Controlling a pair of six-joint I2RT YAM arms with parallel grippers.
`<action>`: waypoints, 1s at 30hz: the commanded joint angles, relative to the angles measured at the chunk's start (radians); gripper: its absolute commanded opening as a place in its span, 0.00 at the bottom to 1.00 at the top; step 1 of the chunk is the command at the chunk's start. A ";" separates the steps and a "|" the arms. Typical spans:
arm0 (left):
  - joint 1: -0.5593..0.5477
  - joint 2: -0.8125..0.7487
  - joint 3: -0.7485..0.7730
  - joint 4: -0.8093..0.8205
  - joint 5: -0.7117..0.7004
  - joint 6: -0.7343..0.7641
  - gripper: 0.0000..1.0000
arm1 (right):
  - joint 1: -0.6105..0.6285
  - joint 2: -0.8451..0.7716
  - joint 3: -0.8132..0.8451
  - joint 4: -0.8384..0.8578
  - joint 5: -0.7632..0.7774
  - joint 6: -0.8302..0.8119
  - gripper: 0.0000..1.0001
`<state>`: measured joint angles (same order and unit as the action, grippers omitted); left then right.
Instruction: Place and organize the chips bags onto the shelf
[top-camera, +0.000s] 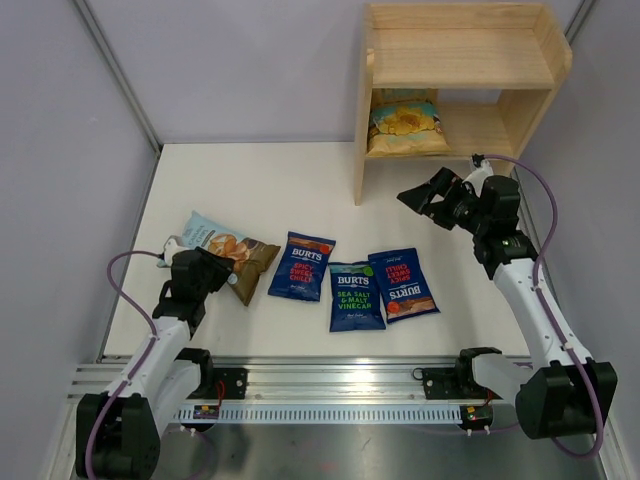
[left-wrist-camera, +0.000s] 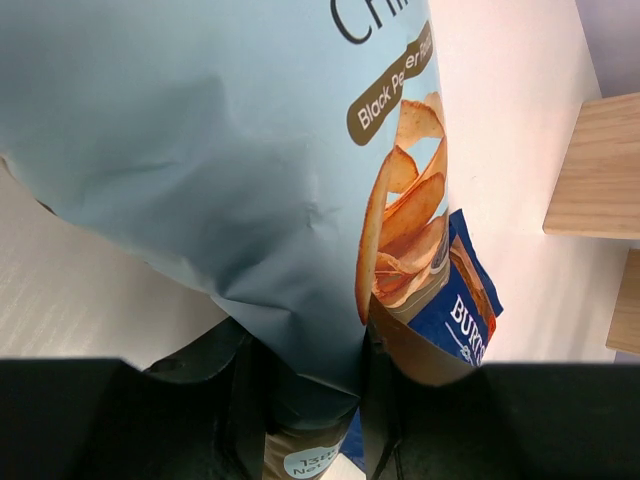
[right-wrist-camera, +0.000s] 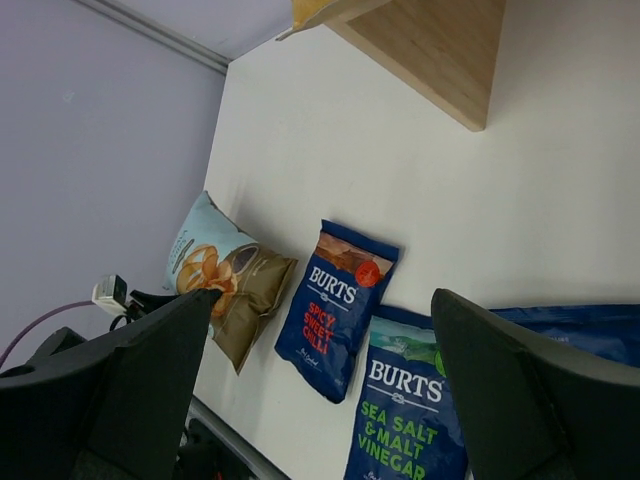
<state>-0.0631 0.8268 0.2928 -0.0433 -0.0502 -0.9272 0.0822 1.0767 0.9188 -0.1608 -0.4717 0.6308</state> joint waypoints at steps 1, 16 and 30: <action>0.003 -0.015 0.025 -0.009 0.042 0.019 0.23 | 0.004 0.020 -0.035 0.150 -0.131 0.050 1.00; 0.003 -0.080 0.207 -0.096 0.108 0.054 0.08 | 0.411 0.374 -0.210 0.874 -0.059 0.478 0.99; -0.061 -0.020 0.299 0.163 0.351 -0.147 0.09 | 0.616 0.601 -0.195 1.228 0.104 0.563 0.99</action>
<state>-0.0883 0.8112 0.5106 -0.0387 0.2226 -1.0199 0.6838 1.6550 0.6838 0.9077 -0.4049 1.1835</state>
